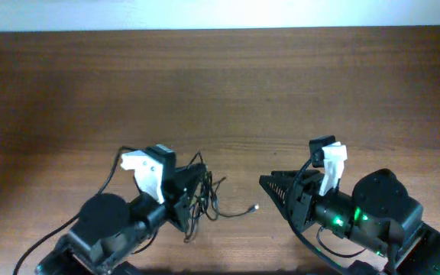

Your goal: Untangle cables

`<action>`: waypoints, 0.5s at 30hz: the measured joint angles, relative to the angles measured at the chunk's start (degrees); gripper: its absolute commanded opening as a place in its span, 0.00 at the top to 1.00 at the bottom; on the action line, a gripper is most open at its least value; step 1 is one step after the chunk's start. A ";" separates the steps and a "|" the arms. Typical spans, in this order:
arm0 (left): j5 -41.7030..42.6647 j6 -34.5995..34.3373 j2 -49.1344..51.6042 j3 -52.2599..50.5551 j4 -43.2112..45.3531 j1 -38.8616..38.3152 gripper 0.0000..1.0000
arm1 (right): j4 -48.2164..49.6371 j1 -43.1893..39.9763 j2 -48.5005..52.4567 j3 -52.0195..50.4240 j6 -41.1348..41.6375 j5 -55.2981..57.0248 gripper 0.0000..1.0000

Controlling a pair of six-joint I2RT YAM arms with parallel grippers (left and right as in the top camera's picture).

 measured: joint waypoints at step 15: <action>-3.48 -2.19 -1.31 0.00 0.50 0.00 1.00 | 7.78 0.00 24.15 0.15 22.71 -19.10 0.66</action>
